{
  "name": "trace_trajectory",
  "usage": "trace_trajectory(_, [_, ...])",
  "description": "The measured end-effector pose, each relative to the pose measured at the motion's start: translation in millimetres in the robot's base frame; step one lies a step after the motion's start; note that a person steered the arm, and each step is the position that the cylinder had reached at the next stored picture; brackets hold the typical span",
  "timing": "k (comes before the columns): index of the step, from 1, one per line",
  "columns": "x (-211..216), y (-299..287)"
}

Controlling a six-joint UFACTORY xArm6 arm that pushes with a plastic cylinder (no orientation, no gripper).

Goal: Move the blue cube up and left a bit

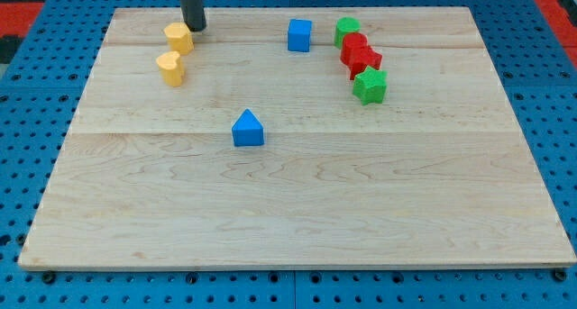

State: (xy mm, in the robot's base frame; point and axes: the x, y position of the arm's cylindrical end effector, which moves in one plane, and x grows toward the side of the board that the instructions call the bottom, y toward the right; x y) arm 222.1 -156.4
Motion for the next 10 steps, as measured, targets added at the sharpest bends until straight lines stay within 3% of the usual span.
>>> trace_trajectory(2, [47.6, 8.4])
trace_trajectory(3, [35.7, 34.2])
trace_trajectory(4, [-28.9, 79.1])
trace_trajectory(5, [-29.2, 122.7])
trace_trajectory(6, [-27.2, 211.5])
trace_trajectory(7, [8.0, 214.7])
trace_trajectory(9, [83.0, 138.8])
trace_trajectory(10, [46.1, 147.5])
